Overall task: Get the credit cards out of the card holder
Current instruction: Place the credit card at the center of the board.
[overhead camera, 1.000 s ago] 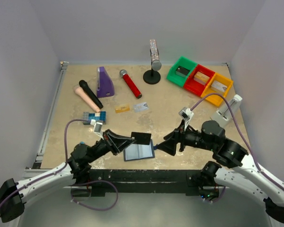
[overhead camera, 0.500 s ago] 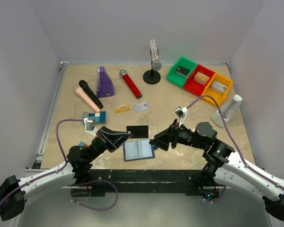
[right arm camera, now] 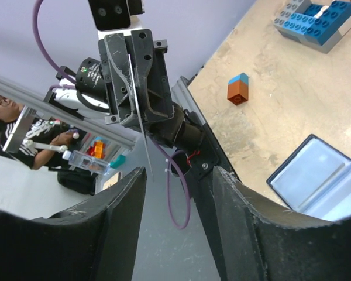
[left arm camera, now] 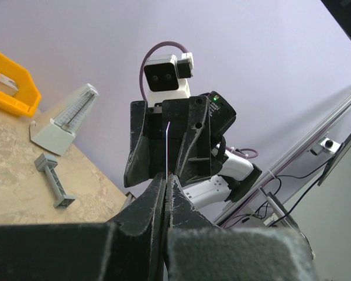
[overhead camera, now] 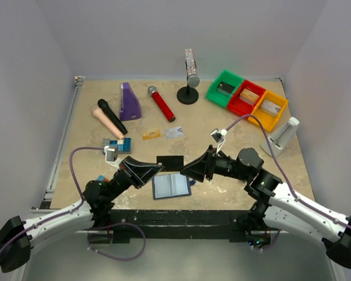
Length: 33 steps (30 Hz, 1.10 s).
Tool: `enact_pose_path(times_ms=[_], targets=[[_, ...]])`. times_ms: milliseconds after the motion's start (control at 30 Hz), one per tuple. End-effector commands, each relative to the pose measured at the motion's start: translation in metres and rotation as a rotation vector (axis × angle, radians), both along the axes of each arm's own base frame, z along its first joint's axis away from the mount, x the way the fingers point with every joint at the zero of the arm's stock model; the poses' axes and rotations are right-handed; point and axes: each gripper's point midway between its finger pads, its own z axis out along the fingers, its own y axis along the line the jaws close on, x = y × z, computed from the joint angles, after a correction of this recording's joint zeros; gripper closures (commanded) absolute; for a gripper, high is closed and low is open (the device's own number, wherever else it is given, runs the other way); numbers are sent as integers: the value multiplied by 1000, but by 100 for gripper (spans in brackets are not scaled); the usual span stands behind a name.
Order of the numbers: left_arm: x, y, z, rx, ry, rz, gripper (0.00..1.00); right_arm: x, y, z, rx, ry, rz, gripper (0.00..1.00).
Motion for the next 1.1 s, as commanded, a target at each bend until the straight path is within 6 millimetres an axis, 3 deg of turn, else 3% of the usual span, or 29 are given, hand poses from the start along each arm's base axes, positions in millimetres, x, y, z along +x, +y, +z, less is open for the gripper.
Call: enact_pose_path(times_ms=[0, 133, 400, 500, 600, 633, 667, 733, 767, 800, 933, 967, 1067], targets=[[-5, 3, -19, 7, 6, -12, 100, -3, 3, 41, 103, -66, 29, 48], [-4, 3, -22, 12, 12, -13, 100, -3, 5, 46, 127, -74, 34, 51], [-4, 2, -21, 15, 13, -14, 100, -3, 9, 51, 141, -73, 56, 68], [-4, 1, -23, 19, 15, -15, 100, -4, 10, 50, 138, -73, 62, 77], [-2, 0, -25, 28, 33, -15, 100, -4, 9, 50, 134, -69, 59, 99], [-2, 0, -26, 32, 37, -15, 100, -4, 9, 50, 130, -67, 58, 100], [-1, 0, -27, 35, 40, -12, 91, -4, 7, 47, 114, -62, 54, 100], [2, 1, -31, 53, 59, 7, 57, -3, 2, 46, 67, -58, 47, 100], [4, 3, -32, 59, 68, 23, 18, 1, -2, 43, 34, -55, 30, 100], [9, 4, -37, 78, 93, 46, 0, 6, -8, 43, -3, -43, 6, 100], [29, 20, -53, 201, 189, 194, 0, 36, -40, 21, -219, 32, -98, 100], [36, 27, -68, 262, 245, 245, 0, 49, -51, 11, -275, 71, -147, 100], [43, 46, -86, 354, 340, 342, 0, 78, -61, -12, -378, 168, -168, 100]])
